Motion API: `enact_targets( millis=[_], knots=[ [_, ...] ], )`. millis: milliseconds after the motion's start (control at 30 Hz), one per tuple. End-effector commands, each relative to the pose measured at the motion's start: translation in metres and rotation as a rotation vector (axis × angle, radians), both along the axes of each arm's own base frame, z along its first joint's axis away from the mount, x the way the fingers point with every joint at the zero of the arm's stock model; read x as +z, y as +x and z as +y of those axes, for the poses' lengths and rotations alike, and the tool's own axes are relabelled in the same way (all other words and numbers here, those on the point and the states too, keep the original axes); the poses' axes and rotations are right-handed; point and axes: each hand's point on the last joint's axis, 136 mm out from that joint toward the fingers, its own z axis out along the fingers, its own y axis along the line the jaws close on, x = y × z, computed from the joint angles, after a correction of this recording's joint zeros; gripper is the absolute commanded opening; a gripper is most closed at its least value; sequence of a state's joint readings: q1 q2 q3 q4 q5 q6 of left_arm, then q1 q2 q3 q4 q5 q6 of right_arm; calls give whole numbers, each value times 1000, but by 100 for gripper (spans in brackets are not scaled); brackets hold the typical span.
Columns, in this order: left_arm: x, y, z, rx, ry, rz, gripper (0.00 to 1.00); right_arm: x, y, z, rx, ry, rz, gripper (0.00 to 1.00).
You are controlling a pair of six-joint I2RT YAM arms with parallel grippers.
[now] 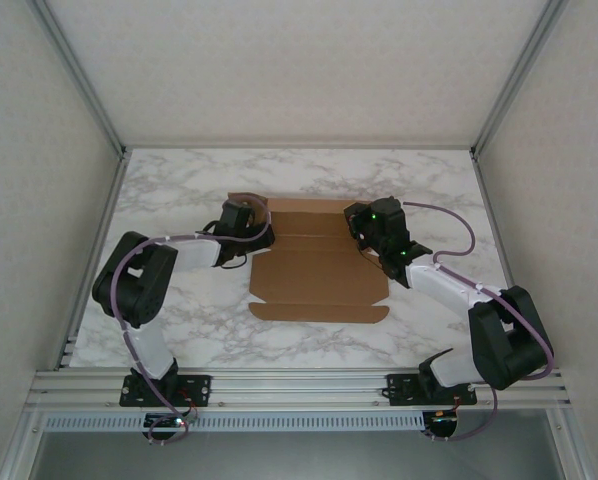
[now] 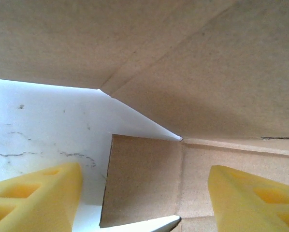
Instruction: Fold the paper box
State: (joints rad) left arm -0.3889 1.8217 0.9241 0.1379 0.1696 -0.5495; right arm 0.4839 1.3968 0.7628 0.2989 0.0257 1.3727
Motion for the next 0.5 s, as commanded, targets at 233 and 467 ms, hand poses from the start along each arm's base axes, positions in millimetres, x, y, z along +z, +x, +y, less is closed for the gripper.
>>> enact_targets(
  millis=[233, 467],
  knots=[
    [20, -3, -43, -134, -133, -54, 67, -16, -6, -7, -6, -41, 34, 10],
    [41, -2, -46, -150, -161, -151, 65, -20, -7, -8, -13, -37, 39, 10]
  ],
)
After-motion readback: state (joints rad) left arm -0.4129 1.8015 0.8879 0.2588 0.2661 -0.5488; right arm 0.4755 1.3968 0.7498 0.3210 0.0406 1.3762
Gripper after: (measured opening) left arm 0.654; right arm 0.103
